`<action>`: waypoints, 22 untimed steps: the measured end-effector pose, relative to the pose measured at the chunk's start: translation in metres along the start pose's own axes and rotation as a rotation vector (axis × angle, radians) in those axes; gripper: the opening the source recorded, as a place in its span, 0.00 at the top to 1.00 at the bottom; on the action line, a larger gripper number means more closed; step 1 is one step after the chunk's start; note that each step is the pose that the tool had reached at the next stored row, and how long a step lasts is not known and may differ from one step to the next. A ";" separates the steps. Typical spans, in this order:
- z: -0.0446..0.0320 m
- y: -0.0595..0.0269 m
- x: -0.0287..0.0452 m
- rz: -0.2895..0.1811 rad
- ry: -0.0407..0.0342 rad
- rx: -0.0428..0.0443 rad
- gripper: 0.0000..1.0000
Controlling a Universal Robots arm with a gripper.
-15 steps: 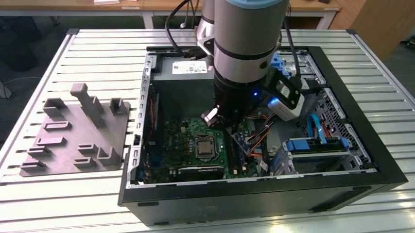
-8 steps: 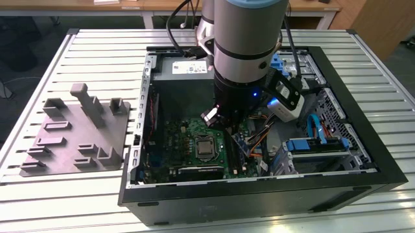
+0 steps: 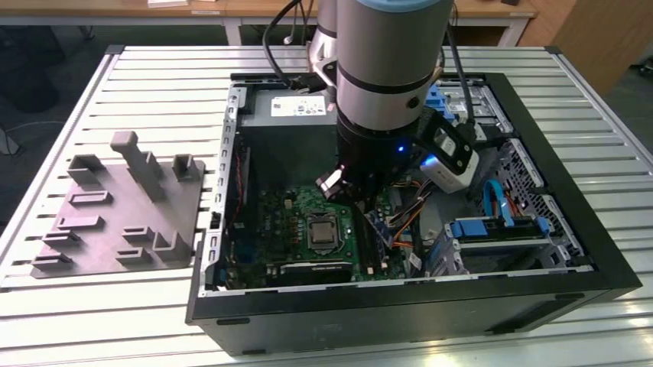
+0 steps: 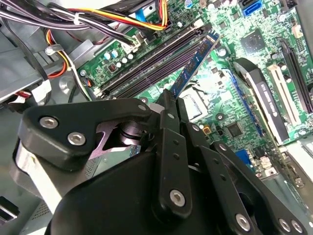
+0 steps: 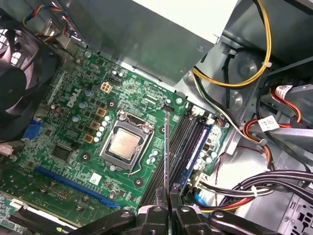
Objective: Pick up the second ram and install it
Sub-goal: 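Insert the second ram into the second slot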
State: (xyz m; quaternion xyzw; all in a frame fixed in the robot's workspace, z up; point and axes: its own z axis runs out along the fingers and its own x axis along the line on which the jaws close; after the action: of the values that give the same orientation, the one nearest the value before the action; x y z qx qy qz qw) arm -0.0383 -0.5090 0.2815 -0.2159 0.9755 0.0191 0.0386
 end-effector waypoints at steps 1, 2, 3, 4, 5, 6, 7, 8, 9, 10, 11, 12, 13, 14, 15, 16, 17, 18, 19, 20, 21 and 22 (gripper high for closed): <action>0.0000 0.0000 0.0000 0.002 0.0000 0.0001 0.86; 0.0000 0.0000 0.0000 0.004 -0.0001 0.0003 0.86; 0.0000 0.0000 0.0000 0.006 -0.0001 0.0005 0.86; 0.0000 0.0000 0.0000 0.008 -0.0002 0.0007 0.86; 0.0000 0.0000 0.0000 0.009 -0.0002 0.0008 0.86; 0.0000 0.0000 0.0000 0.012 -0.0003 0.0009 0.86; 0.0000 0.0000 0.0000 0.014 -0.0003 0.0012 0.86; 0.0000 0.0000 0.0000 0.016 -0.0003 0.0014 0.86; 0.0000 0.0000 0.0000 0.018 -0.0004 0.0015 0.86; 0.0000 0.0000 0.0000 0.020 -0.0004 0.0017 0.86; 0.0001 0.0000 0.0000 0.023 -0.0005 0.0018 0.86; 0.0001 0.0000 0.0000 0.025 -0.0005 0.0021 0.86; 0.0001 0.0000 0.0000 0.027 -0.0006 0.0023 0.86; 0.0001 0.0000 0.0000 0.030 -0.0006 0.0025 0.86; 0.0001 0.0000 0.0000 0.032 -0.0007 0.0026 0.86; 0.0001 0.0000 0.0000 0.034 -0.0007 0.0029 0.86; 0.0001 0.0000 0.0000 0.037 -0.0008 0.0031 0.86; 0.0001 0.0000 0.0000 0.039 -0.0008 0.0033 0.86; 0.0001 0.0000 0.0000 0.042 -0.0009 0.0035 0.86; 0.0001 0.0000 0.0000 0.045 -0.0009 0.0038 0.86; 0.0001 0.0000 0.0000 0.048 -0.0010 0.0040 0.86; 0.0001 0.0000 0.0000 0.051 -0.0010 0.0043 0.86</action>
State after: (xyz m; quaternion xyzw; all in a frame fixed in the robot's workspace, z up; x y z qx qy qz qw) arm -0.0383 -0.5090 0.2814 -0.1910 0.9806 0.0181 0.0390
